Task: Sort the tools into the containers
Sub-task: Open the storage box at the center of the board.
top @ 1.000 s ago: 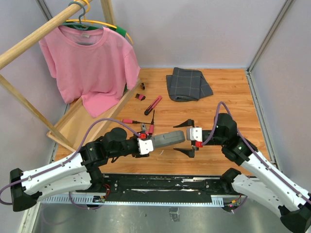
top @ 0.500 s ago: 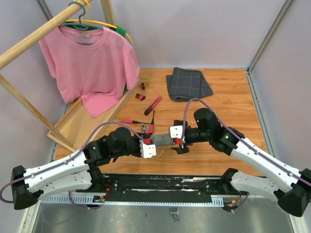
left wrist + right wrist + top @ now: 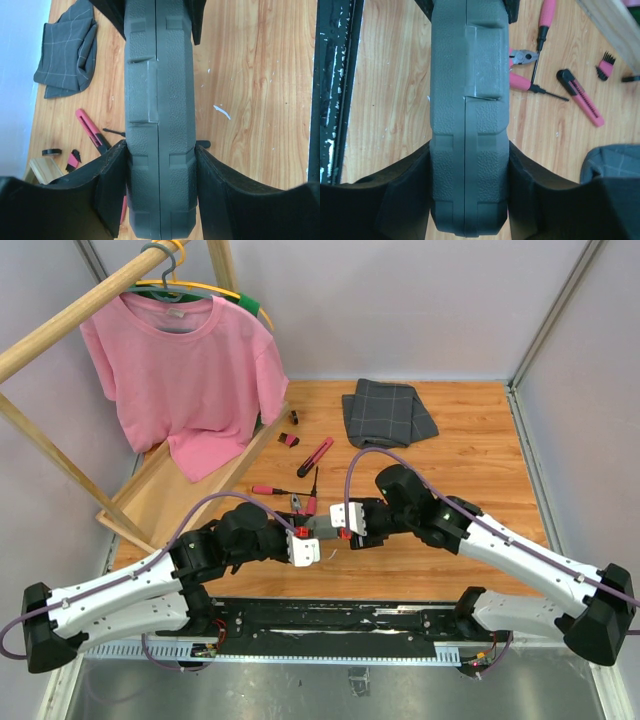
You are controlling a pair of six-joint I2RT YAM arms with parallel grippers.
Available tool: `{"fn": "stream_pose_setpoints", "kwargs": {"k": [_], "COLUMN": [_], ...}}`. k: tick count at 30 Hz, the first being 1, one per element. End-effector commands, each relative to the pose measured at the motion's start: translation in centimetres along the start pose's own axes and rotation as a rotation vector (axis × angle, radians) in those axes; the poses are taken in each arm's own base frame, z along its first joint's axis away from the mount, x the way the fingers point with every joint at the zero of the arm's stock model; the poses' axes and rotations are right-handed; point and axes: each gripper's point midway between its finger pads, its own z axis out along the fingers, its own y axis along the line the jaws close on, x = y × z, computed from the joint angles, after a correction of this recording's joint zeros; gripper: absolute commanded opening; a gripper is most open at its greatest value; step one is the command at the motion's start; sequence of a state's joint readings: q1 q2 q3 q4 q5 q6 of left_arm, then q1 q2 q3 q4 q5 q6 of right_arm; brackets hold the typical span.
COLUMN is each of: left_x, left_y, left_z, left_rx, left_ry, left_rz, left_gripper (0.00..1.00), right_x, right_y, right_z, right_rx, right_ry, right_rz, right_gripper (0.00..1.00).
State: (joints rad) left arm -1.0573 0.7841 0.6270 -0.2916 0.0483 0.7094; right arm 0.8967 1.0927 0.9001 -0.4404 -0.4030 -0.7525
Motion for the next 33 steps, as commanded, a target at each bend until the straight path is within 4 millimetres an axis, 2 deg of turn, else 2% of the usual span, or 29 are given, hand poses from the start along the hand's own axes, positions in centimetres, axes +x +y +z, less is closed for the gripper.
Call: {"fn": "stream_pose_setpoints", "kwargs": {"k": [1,5,6,7,8,9,10,14,18,22,28,33], "left_x": [-3.4,-3.8,-4.0,-4.1,-4.3,-4.6,-4.9,-5.8,-6.9,-8.0,-8.3,-8.4], "left_y": [2.6,2.8,2.8,2.7,2.7,2.6,2.6,2.7,2.9,2.0,0.2,-0.1], "left_z": [-1.0,-1.6,-1.7,-1.9,-2.1,-2.3,-2.5,-3.5,-4.7,-5.7,-5.6,-5.2], "left_rx": [-0.112,-0.127,-0.13,-0.131,-0.132,-0.132,-0.13,-0.151,-0.169,-0.126,-0.046,-0.026], "left_ry": [-0.126,-0.157,-0.17,-0.182,-0.195,-0.212,-0.228,-0.292,-0.361,-0.438,-0.478,-0.476], "left_rz": [0.012,-0.011,-0.02,-0.028,-0.036,-0.045,-0.049,-0.074,-0.092,-0.104,-0.091,-0.079], "left_gripper": [0.12,0.25,0.31,0.41,0.6,0.75,0.81,0.85,0.86,0.86,0.85,0.81], "right_x": [-0.8,-1.6,-1.8,-2.1,-2.4,-2.7,-3.1,-4.0,-4.1,-5.1,-7.3,-8.8], "right_y": [-0.7,-0.9,-0.9,-1.0,-1.0,-1.0,-1.0,-0.4,0.2,0.3,0.6,0.6], "right_z": [-0.4,-0.9,-1.1,-1.3,-1.5,-1.7,-2.0,-3.0,-4.0,-5.5,-7.2,-7.8], "right_rx": [0.033,0.057,0.066,0.074,0.083,0.091,0.1,0.11,0.137,0.194,0.21,0.203], "right_ry": [0.003,-0.039,-0.054,-0.07,-0.088,-0.105,-0.124,-0.187,-0.22,-0.289,-0.398,-0.466], "right_rz": [-0.015,-0.042,-0.049,-0.056,-0.066,-0.073,-0.079,-0.109,-0.127,-0.138,-0.138,-0.141], "right_gripper": [0.34,0.09,0.05,0.01,0.01,0.01,0.01,0.01,0.01,0.01,0.01,0.01]}}
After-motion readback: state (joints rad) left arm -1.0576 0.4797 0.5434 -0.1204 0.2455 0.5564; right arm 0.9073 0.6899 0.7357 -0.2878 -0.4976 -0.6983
